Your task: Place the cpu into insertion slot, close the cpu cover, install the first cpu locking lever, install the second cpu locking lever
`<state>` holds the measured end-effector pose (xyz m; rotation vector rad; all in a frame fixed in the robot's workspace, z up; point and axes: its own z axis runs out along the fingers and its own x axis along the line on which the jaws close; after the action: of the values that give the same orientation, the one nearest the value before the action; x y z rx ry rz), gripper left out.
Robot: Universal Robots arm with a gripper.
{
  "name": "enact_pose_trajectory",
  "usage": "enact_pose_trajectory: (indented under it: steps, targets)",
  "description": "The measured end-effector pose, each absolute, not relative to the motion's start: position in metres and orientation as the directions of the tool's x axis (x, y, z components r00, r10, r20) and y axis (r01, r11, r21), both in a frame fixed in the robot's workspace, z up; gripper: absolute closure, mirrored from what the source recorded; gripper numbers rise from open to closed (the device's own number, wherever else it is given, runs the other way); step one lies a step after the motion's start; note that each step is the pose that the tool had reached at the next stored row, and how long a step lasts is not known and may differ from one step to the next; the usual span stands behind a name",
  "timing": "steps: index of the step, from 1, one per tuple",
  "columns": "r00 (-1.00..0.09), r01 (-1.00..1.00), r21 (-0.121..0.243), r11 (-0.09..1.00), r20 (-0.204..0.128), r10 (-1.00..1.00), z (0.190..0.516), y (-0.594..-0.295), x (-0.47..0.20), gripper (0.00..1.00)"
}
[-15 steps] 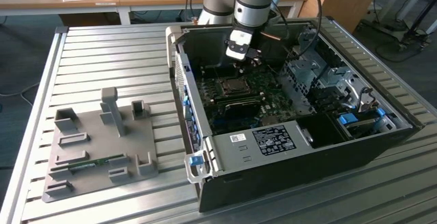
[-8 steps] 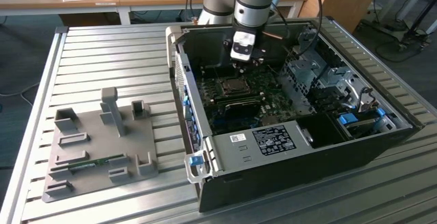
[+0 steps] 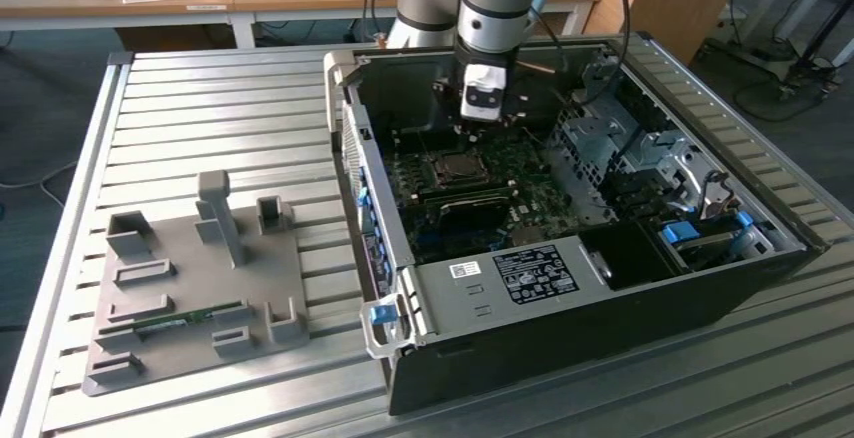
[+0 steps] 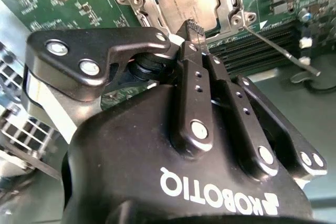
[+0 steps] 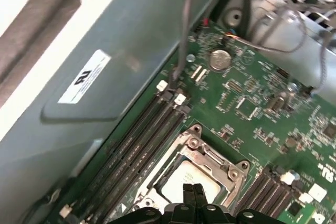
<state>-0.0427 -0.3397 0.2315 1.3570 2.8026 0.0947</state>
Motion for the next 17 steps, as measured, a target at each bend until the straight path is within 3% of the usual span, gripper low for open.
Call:
enact_pose_trajectory:
  steps: [5, 17]
  targets:
    - [-0.686, 0.726, 0.065, 0.684, 0.002, 0.728, 0.2314, -0.3397, -0.0427, 0.89]
    - [-0.708, 0.705, 0.065, 0.707, 0.002, 0.706, 0.2313, -0.3397, -0.0426, 0.89]
